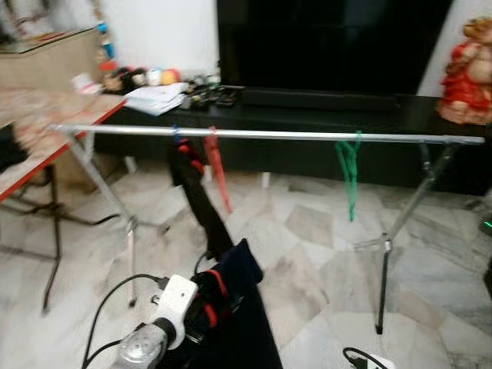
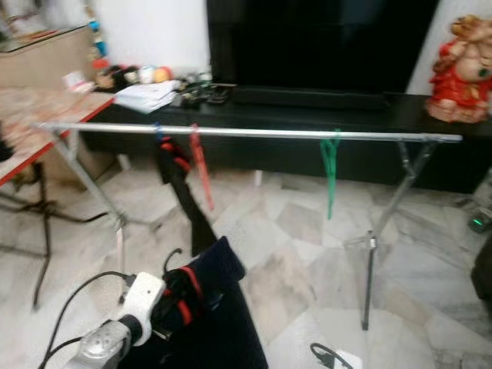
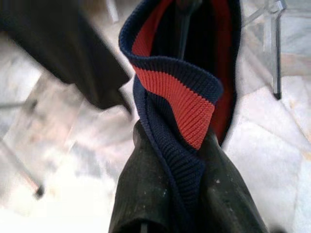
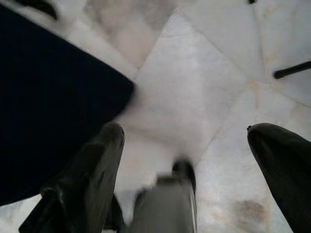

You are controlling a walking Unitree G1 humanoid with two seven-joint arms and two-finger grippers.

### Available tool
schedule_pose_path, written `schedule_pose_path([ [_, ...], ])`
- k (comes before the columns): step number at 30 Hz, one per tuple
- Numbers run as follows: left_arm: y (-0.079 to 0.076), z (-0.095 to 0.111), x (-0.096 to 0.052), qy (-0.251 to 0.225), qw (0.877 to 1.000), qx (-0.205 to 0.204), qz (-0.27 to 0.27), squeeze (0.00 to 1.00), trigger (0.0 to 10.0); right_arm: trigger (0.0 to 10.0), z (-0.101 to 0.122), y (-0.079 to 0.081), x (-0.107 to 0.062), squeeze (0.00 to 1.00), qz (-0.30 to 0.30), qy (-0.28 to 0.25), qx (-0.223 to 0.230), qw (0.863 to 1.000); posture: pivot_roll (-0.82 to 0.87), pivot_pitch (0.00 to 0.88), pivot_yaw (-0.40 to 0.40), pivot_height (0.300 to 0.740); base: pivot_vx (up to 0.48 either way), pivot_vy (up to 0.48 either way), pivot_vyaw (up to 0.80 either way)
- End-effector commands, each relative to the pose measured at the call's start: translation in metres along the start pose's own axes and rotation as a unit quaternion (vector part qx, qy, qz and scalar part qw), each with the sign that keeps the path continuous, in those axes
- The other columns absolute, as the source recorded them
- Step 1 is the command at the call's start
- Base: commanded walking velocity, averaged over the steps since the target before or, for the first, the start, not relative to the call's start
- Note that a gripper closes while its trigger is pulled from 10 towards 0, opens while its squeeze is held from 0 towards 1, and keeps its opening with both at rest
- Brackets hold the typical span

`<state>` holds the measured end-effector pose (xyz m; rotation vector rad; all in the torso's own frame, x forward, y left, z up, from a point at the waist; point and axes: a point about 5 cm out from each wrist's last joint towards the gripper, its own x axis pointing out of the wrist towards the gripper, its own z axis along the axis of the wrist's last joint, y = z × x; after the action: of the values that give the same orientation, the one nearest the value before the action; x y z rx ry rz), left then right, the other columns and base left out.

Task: Hang hanger

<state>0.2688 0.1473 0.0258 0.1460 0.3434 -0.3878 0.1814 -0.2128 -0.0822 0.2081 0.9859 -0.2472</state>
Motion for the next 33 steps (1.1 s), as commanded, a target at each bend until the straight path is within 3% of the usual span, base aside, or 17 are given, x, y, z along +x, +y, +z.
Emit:
schedule_pose_path([
  [1,-0.0076,0.0123,0.0047,-0.023,1.000,0.009,-0.017,0.00,10.0,10.0,0.0014,-0.0052,-0.0003,0.00,-0.009,0.000,0.008,1.000,-0.03,0.000,0.045,0.740,0.446,0.000,0.00],
  [12,-0.0093,0.0122,0.0056,-0.021,1.000,0.009,-0.020,0.00,10.0,10.0,0.0014,-0.0050,-0.0002,0.00,-0.006,0.004,-0.002,1.000,-0.02,0.000,0.045,0.740,0.449,0.000,-0.56],
  [27,-0.0110,0.0104,0.0052,-0.014,1.000,0.013,-0.024,0.00,10.0,10.0,0.0011,-0.0056,-0.0004,0.00,-0.007,0.004,-0.009,1.000,-0.02,0.000,0.044,0.740,0.439,0.000,0.00],
  [33,-0.0095,0.0128,0.0073,-0.016,1.000,0.018,-0.010,0.00,10.0,10.0,0.0014,-0.0060,-0.0004,0.00,-0.007,0.004,-0.009,1.000,-0.02,0.000,0.043,0.740,0.000,0.000,0.00],
])
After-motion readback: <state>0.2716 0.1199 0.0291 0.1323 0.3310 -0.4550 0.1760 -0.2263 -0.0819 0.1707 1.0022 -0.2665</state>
